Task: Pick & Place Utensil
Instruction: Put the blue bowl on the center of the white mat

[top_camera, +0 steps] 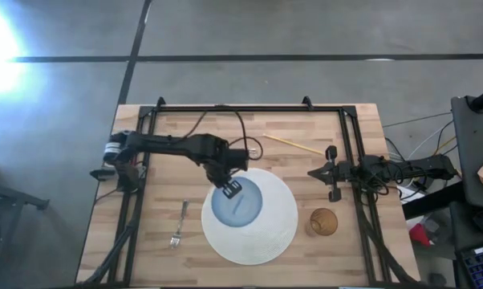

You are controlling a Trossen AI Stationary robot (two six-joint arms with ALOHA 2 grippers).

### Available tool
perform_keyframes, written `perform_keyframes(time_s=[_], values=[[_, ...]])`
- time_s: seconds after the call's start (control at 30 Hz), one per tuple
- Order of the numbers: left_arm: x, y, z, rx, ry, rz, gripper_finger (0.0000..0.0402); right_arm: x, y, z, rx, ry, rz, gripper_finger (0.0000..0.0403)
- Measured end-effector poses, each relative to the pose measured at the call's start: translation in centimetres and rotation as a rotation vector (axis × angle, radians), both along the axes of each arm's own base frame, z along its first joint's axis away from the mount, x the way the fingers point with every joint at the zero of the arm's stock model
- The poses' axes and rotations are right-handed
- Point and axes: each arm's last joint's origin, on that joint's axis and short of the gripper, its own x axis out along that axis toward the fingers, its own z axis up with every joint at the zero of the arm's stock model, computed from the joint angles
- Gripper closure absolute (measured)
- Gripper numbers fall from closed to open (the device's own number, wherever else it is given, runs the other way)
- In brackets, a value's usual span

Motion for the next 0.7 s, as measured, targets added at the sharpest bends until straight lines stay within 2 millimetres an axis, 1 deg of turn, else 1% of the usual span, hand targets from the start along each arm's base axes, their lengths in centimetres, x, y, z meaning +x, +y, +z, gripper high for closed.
perform_keyframes(time_s=[0.27,0.47,0.7], values=[[1.5,-0.8,-1.7,-0.002,0.009,0.03,0.04,0.0,0.0,0.0,0.0,0.001,0.0,0.0394],[2.7,-1.1,-3.1,0.056,0.0,0.048,0.04,0.0,0.0,0.0,0.0,0.001,0.0,0.0394],[3.8,-1.5,-4.9,0.062,0.017,0.041,0.04,0.0,0.0,0.0,0.0,0.0,0.0,0.0394]])
